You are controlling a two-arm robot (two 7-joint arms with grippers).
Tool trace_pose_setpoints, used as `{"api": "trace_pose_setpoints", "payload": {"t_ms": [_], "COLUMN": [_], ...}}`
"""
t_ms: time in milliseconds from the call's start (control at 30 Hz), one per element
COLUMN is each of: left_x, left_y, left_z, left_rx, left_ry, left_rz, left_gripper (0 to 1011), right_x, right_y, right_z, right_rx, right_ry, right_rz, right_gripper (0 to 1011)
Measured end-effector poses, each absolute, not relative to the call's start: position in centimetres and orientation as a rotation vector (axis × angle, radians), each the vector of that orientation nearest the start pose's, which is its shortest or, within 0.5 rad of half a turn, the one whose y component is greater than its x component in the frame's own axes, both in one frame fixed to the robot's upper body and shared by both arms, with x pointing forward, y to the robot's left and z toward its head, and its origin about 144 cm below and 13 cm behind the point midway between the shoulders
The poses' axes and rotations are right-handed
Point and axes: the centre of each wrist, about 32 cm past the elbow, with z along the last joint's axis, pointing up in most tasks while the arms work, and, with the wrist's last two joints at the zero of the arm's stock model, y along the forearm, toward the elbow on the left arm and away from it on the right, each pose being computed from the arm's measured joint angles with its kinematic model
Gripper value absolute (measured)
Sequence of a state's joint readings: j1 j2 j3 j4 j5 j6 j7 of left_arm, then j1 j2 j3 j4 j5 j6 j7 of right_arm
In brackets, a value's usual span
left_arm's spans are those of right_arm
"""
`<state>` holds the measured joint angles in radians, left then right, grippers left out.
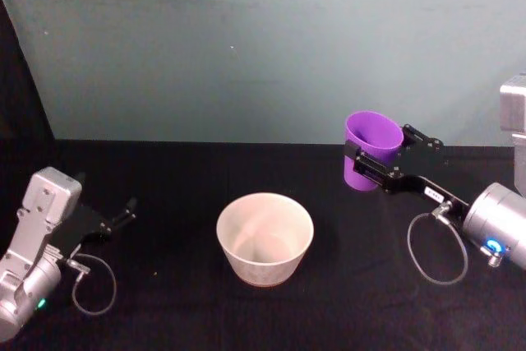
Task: Pick up the cup and pour the mung beans from the cup into the bowl.
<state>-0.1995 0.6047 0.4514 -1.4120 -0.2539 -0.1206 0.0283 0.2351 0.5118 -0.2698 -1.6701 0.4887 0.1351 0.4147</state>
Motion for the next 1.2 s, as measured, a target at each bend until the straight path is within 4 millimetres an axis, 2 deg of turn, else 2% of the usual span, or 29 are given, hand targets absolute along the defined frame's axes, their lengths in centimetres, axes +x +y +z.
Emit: {"api": "trace_pose_setpoints", "payload": {"t_ms": [1200], "left_x": [48.86], "left_y": [30.97], "left_z": [113.98], "left_rx": [0.304], "left_ry": [-0.285], "left_rz": [1.248], "left_gripper": [1000], "right_x": [50.29], "right_y": [-28.22], "right_z": [124.52], "right_rx": [-0.021], "right_ry": [-0.083], "right_rz": [-0.878], "right_gripper": [722]}}
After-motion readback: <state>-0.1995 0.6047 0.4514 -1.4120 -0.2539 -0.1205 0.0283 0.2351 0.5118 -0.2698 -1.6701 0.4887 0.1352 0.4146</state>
